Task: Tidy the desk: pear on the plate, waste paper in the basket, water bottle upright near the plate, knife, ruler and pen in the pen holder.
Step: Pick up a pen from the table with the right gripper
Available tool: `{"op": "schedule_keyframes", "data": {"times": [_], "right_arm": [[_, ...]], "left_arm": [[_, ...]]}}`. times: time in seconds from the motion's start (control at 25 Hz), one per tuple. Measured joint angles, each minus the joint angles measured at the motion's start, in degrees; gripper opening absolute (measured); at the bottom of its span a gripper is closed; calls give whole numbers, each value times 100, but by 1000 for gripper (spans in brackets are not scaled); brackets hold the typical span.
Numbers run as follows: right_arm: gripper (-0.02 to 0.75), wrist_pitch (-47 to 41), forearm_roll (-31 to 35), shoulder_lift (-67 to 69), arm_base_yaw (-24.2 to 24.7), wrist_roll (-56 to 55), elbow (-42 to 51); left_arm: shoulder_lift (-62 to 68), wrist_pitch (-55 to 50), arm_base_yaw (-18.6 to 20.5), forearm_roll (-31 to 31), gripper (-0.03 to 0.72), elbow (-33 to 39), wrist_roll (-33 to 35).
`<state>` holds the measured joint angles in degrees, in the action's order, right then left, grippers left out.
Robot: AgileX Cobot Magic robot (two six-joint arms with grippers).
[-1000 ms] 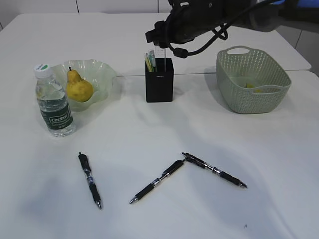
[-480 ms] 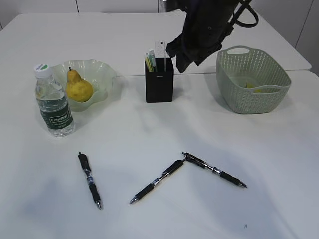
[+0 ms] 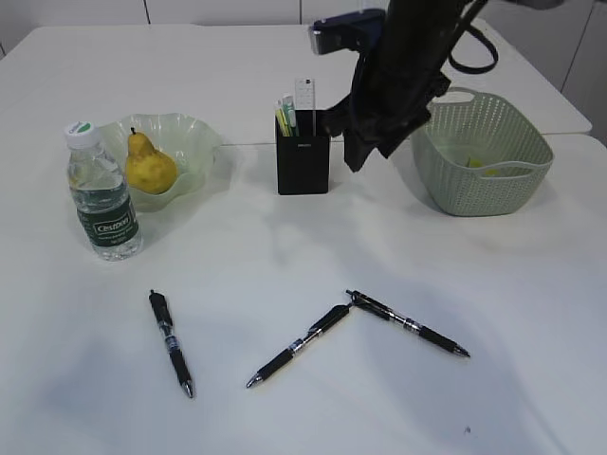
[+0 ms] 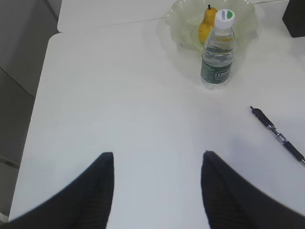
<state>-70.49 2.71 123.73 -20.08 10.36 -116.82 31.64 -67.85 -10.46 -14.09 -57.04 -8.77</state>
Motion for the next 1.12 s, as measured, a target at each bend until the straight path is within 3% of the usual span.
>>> {"op": "schedule_keyframes", "data": {"times": [0.48, 0.84, 1.12], "right_arm": [[407, 32, 60, -333, 0, 162, 2083], [407, 86, 890, -1238, 0, 1796, 3034], [407, 952, 725, -1887, 0, 2136, 3975]], "left_arm": [[31, 104, 0, -216, 411, 0, -10], [31, 114, 0, -403, 411, 0, -22], [31, 114, 0, -502, 411, 0, -24]]}}
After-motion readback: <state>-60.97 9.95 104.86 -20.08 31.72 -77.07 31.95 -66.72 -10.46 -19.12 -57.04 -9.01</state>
